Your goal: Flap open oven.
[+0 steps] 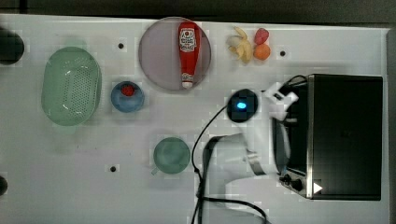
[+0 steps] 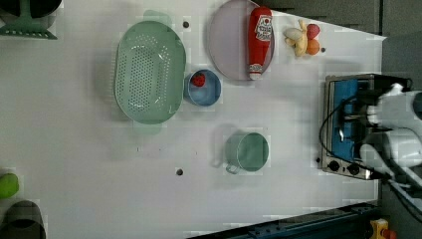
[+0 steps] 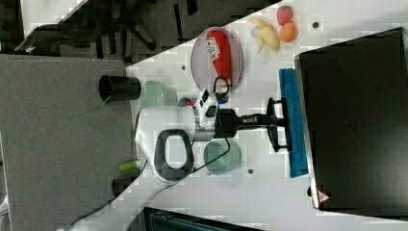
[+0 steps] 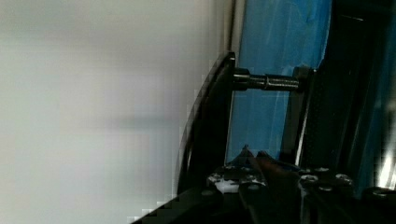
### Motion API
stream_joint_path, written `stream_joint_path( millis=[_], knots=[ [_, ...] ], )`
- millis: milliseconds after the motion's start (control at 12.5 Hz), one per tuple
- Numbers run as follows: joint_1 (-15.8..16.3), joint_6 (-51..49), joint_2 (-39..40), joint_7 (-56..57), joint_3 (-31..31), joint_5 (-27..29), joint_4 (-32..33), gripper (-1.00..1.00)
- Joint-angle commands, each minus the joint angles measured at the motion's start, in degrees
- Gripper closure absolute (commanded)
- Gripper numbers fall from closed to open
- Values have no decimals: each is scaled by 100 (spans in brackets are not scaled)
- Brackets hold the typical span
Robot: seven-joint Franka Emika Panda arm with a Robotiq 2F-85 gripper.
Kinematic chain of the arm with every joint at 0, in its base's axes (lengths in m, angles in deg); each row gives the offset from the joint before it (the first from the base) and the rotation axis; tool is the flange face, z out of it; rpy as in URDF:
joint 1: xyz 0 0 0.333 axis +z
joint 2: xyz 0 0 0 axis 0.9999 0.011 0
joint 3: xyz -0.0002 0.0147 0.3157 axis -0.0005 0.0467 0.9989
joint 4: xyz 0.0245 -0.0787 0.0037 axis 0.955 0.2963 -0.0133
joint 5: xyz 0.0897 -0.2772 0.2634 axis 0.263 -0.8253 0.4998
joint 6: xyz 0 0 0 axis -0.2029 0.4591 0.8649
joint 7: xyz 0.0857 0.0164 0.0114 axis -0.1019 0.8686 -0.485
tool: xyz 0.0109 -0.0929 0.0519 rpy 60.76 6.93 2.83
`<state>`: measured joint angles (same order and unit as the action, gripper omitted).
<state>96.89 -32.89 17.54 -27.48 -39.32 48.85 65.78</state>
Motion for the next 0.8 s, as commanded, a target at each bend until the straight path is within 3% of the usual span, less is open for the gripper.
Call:
stream_joint_path(
  millis=[80,400,800],
  knots=[
    [622,-367,688,-1947,313,-366,82,65],
    [1196,-811,1364,-3508,394,-1253,-175,65],
    [1744,-1132,2526,-3820,412,-1651,-936,65]
  ],
)
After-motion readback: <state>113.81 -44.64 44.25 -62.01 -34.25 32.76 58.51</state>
